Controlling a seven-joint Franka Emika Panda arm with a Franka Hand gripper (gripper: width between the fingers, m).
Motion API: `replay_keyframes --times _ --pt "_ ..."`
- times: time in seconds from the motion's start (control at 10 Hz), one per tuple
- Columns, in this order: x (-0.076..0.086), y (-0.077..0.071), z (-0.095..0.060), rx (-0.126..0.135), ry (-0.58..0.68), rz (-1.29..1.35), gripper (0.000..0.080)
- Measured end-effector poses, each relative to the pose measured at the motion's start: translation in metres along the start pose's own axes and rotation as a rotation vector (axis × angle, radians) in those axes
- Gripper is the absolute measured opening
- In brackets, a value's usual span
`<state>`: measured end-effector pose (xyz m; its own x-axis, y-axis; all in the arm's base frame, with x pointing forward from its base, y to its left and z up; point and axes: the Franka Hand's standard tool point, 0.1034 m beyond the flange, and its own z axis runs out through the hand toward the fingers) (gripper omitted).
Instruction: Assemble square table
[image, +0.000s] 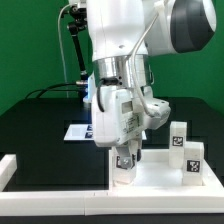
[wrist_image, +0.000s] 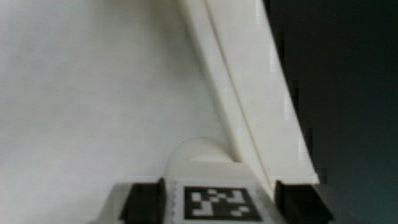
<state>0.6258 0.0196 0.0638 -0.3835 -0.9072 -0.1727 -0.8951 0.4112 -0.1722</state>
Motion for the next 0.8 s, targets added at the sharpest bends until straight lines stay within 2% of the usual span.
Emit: replay_keyframes --times 0.2,0.3,0.4,0.5,0.6,0.8 --pt "0.0005 0.0001 0.0003 0.000 0.001 -0.033 0.0290" --pt "0.0003 0.0001 -0.0001 -0.002 0.001 -0.077 0.0469" --pt "-0.0012 0.0014 -0.0038 -0.020 -0.011 -0.278 0.0604" --pt "-0.0007 0.0037 -0.0060 -0.037 -0.026 -0.473 0.0604" --pt "0.0026 0.0045 -0.0071 -0.041 -0.028 -0.593 0.0640" --pt "0.0039 0.0035 -0.0063 -0.037 -0.023 -0.693 0.0648"
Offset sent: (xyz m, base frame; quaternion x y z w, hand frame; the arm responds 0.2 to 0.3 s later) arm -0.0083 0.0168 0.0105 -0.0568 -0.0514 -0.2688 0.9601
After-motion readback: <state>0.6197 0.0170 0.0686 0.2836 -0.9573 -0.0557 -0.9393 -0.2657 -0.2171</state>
